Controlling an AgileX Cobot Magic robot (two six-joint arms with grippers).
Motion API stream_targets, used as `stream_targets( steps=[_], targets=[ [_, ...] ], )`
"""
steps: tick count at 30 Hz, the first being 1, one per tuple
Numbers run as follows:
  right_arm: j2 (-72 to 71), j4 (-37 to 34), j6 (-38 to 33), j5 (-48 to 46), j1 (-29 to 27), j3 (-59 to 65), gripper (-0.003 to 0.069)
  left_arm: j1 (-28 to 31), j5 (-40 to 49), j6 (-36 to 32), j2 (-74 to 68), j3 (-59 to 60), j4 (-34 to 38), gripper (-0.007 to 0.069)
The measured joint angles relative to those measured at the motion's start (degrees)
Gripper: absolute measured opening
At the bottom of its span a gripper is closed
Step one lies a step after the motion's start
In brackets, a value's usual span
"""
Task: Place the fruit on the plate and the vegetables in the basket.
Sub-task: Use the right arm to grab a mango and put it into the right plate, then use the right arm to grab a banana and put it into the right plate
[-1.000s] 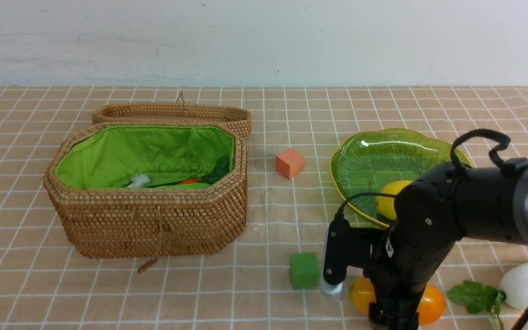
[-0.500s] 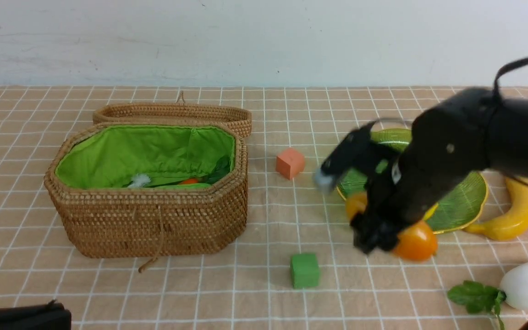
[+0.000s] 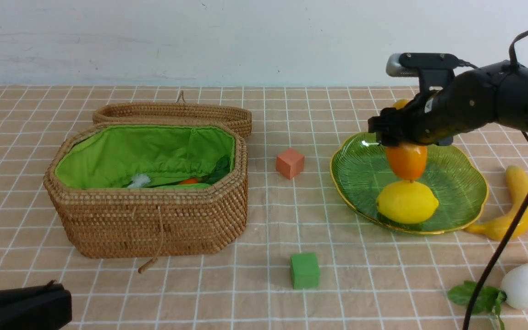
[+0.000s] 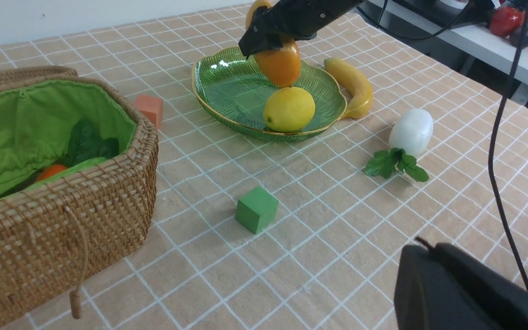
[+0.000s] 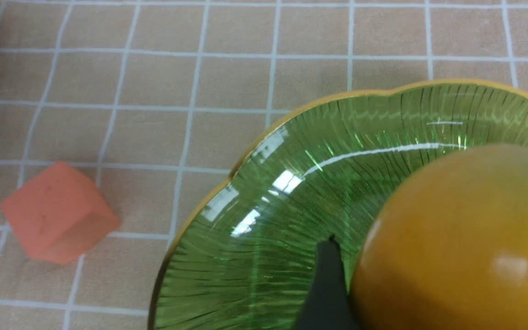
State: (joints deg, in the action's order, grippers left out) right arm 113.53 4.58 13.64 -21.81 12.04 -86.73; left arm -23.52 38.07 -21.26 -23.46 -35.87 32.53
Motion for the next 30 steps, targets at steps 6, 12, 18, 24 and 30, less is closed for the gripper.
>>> stream_targets(
  steps=[6, 12, 18, 24, 30],
  targets=[
    [1.6, 2.1, 0.3, 1.0, 0.0, -0.8, 0.0543, 0.0, -0.1, 0.0, 0.0, 0.0, 0.0, -0.0013],
    [1.3, 4.3, 1.1, 0.1, 0.0, -0.8, 0.0676, 0.0, -0.2, 0.0, 0.0, 0.0, 0.0, -0.0013],
    [-4.4, 10.0, 1.8, -7.6, -0.2, -0.8, 0.0626, 0.0, -0.4, 0.0, 0.0, 0.0, 0.2, -0.0013],
    [-8.5, 15.8, 10.5, -23.8, -7.9, -1.0, 0.0494, 0.0, -1.0, 0.0, 0.0, 0.0, 0.4, -0.0011],
    [-2.5, 3.2, 10.2, -28.6, -18.6, -0.9, 0.0502, 0.0, -1.0, 0.0, 0.0, 0.0, 0.8, -0.001]
  ],
)
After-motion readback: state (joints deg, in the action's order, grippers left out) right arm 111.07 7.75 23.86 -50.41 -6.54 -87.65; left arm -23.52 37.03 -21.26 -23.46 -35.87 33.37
